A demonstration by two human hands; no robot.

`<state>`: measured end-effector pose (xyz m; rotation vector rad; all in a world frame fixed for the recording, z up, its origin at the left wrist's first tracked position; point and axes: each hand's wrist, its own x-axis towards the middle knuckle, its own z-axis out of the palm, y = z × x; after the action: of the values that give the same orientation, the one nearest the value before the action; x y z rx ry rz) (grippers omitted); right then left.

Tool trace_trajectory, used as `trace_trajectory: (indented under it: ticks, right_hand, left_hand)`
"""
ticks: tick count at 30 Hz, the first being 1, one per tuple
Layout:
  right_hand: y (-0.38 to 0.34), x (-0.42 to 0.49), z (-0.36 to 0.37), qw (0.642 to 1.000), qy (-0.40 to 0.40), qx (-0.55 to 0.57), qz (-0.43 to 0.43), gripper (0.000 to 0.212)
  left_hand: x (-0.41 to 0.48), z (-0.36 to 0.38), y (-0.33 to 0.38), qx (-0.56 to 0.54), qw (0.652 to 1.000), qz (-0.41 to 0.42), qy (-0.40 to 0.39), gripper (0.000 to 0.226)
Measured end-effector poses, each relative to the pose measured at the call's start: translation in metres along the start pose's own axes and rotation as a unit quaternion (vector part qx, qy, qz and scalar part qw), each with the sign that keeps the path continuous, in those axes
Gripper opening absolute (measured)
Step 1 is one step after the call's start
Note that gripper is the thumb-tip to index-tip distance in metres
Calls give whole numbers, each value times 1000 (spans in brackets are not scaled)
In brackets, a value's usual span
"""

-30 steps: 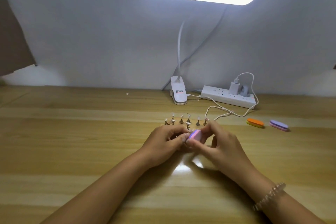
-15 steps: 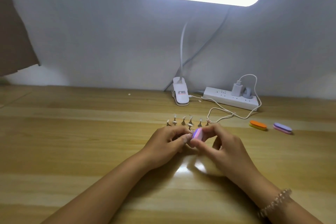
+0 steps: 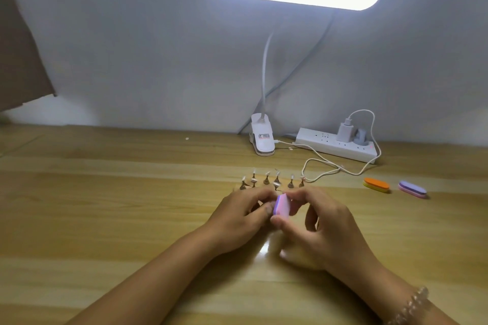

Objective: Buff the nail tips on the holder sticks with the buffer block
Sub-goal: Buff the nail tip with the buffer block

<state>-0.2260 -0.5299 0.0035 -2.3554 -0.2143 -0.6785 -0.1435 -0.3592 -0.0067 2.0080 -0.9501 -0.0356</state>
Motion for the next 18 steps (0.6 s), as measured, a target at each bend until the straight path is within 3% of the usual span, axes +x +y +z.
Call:
trace_trajectory:
  ticks: [4, 8, 12, 16, 18]
  right_hand:
    - [6, 6, -3, 998, 16, 29, 58, 44]
    - [1, 0, -1, 1000, 8, -22, -1, 38]
    - [6, 6, -4, 998, 19, 22, 50, 43]
    - [0, 1, -1, 1000, 8, -24, -3, 39]
    - [0, 3, -2, 999, 6, 25, 28, 43]
  left_hand:
    - [0, -1, 1, -19, 1000, 3, -5, 15]
    - [-1, -1, 1, -44, 999, 1, -10, 19]
    - [0, 0, 1, -44, 999, 6, -11, 18]
    - [-1, 0, 0, -55, 998, 2, -16, 19]
    - [0, 0, 0, -50, 999, 5, -17, 19]
